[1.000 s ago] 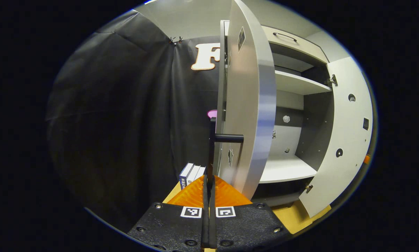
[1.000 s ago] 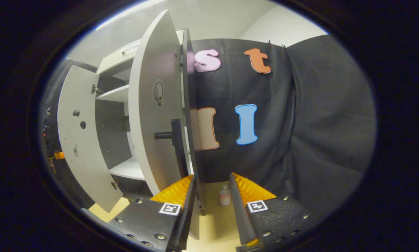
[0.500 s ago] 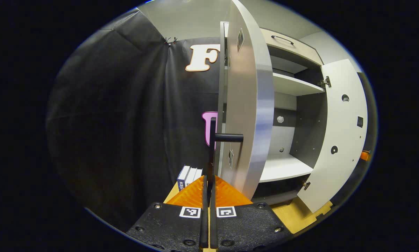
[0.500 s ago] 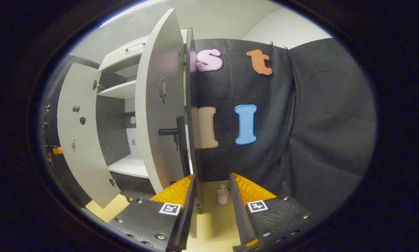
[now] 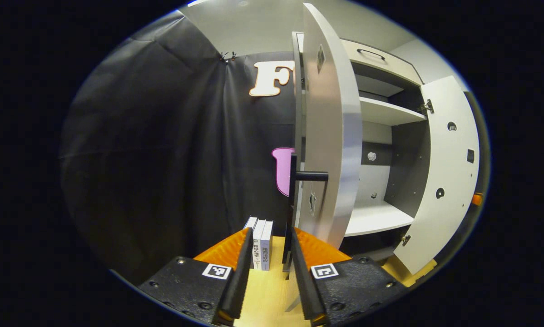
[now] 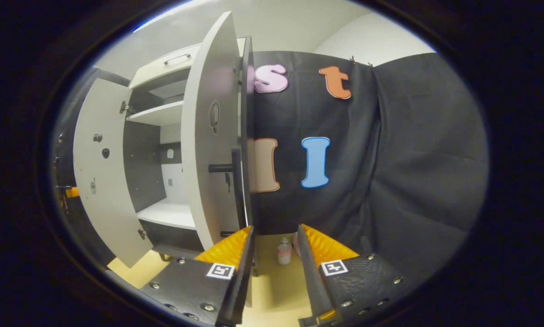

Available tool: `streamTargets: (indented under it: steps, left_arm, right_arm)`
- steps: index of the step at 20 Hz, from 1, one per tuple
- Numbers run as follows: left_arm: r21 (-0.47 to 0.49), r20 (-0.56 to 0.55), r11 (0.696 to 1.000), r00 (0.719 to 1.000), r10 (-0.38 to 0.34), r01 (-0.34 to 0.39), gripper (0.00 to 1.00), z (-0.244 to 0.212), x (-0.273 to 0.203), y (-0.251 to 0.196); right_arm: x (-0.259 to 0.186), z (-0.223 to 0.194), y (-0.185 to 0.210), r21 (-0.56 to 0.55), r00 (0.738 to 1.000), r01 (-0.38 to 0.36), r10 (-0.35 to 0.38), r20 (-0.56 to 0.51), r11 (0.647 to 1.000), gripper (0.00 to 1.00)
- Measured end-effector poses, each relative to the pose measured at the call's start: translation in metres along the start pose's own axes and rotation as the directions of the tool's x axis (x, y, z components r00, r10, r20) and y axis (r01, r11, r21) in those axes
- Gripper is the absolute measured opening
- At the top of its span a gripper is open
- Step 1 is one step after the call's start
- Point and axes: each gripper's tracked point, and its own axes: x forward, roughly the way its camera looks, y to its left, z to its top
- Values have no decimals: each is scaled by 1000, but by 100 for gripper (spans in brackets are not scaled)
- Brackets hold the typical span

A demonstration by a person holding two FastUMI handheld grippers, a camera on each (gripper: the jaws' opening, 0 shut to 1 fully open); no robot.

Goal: Open the right door of the double-door shoe cabinet with the right hand, and open the left door with the left hand.

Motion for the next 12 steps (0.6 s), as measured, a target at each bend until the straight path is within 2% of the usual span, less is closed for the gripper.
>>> streamTargets:
  steps: [2, 3, 6, 9, 12]
  left_arm:
    - [14, 4, 1000, 1000, 7, -7, 62, 2, -1, 1]
    - [27, 1, 1000, 1000, 11, -11, 67, 2, -3, 3]
    - [63, 8, 998, 1000, 25, -25, 78, 5, -7, 7]
    - [71, 3, 997, 1000, 16, -16, 78, 7, -13, 2]
    - [22, 10, 1000, 1000, -19, 18, 78, 9, -13, -18]
  right_arm:
    - [-2, 2, 0, -14, 1000, 6, -6, 10, 1000, 46]
    - [-3, 4, 0, -29, 1000, 9, -9, 13, 1000, 54]
    - [-7, 13, 3, -66, 1000, 3, -1, 22, 998, 55]
    - [-17, 20, 19, -85, 999, -39, 41, 17, 996, 55]
    - [-30, 26, 56, -95, 995, -96, 98, 13, 991, 55]
